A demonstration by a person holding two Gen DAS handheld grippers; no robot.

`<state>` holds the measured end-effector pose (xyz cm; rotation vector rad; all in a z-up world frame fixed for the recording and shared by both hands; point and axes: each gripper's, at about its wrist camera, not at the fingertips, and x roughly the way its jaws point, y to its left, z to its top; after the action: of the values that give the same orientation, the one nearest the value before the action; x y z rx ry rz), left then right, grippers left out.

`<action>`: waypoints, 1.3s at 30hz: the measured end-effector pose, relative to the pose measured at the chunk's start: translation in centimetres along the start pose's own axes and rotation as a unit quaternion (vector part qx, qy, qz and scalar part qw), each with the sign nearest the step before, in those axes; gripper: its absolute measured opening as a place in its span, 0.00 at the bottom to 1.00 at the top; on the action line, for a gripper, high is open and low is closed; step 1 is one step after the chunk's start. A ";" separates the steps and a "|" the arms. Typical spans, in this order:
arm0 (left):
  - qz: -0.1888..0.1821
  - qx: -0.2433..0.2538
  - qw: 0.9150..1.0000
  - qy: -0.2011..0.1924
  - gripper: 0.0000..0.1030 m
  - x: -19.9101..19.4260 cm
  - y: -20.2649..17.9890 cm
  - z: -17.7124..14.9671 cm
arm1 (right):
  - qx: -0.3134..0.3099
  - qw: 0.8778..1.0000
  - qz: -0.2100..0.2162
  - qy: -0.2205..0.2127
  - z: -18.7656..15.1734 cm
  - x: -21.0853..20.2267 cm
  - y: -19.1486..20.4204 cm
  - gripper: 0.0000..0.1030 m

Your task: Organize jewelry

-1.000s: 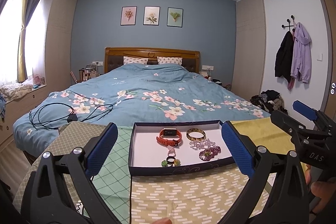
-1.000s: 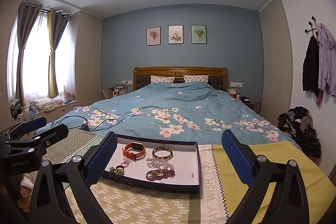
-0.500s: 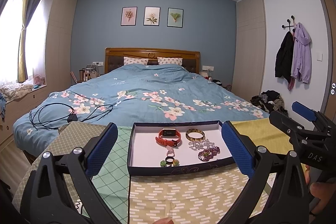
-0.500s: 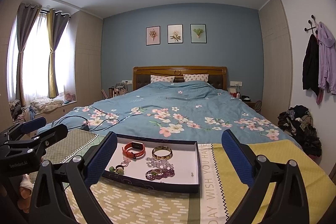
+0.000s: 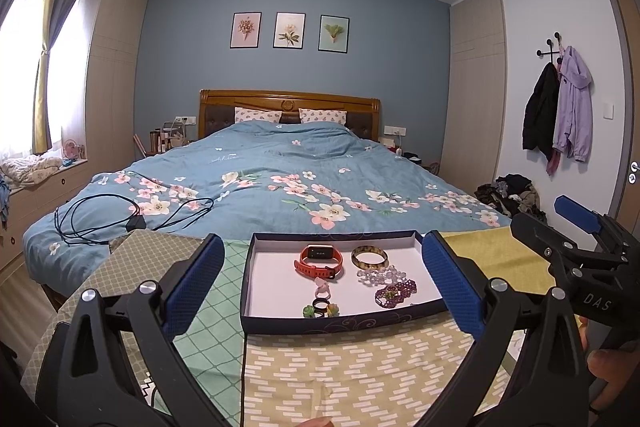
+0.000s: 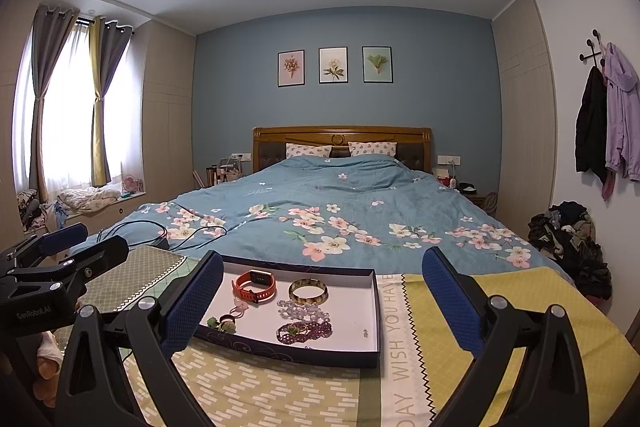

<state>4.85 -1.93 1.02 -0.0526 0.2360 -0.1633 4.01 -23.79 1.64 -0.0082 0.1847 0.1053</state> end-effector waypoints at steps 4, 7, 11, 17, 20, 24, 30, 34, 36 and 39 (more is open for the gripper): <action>0.000 -0.001 1.000 0.000 0.94 0.0 0.0 0.0 | 0.000 1.000 0.000 0.001 0.0 0.0 0.0 0.93; 0.000 0.000 1.000 0.000 0.94 0.0 0.0 -0.1 | 0.001 1.000 0.000 0.000 0.0 0.0 0.1 0.93; -0.001 -0.001 1.000 0.000 0.94 0.0 0.1 0.0 | 0.001 1.000 0.000 0.001 -0.1 -0.1 0.1 0.93; 0.000 -0.002 1.000 0.001 0.94 0.0 0.0 0.0 | 0.001 1.000 0.000 0.001 -0.1 -0.1 0.1 0.93; 0.000 -0.001 1.000 0.000 0.94 -0.1 0.0 0.0 | 0.002 1.000 0.000 0.000 -0.1 -0.1 0.0 0.93; 0.000 -0.001 1.000 0.000 0.94 -0.1 0.0 0.0 | 0.002 1.000 0.001 0.001 -0.1 -0.1 -0.1 0.93; -0.001 0.000 1.000 0.000 0.94 0.0 0.0 0.0 | 0.003 1.000 0.001 -0.001 -0.1 -0.1 -0.1 0.93; -0.001 -0.001 1.000 0.000 0.94 0.0 0.0 0.0 | 0.004 1.000 0.002 -0.001 -0.1 -0.1 -0.2 0.93; -0.002 0.000 1.000 0.001 0.94 0.0 -0.1 -0.1 | 0.004 1.000 0.003 0.000 -0.1 -0.2 -0.1 0.93; -0.003 0.000 1.000 0.001 0.94 0.0 -0.1 -0.2 | 0.003 1.000 0.003 0.001 -0.1 -0.2 -0.2 0.93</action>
<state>4.83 -2.04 0.84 -0.0534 0.2375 -0.1685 3.85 -23.97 1.58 -0.0013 0.1863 0.1100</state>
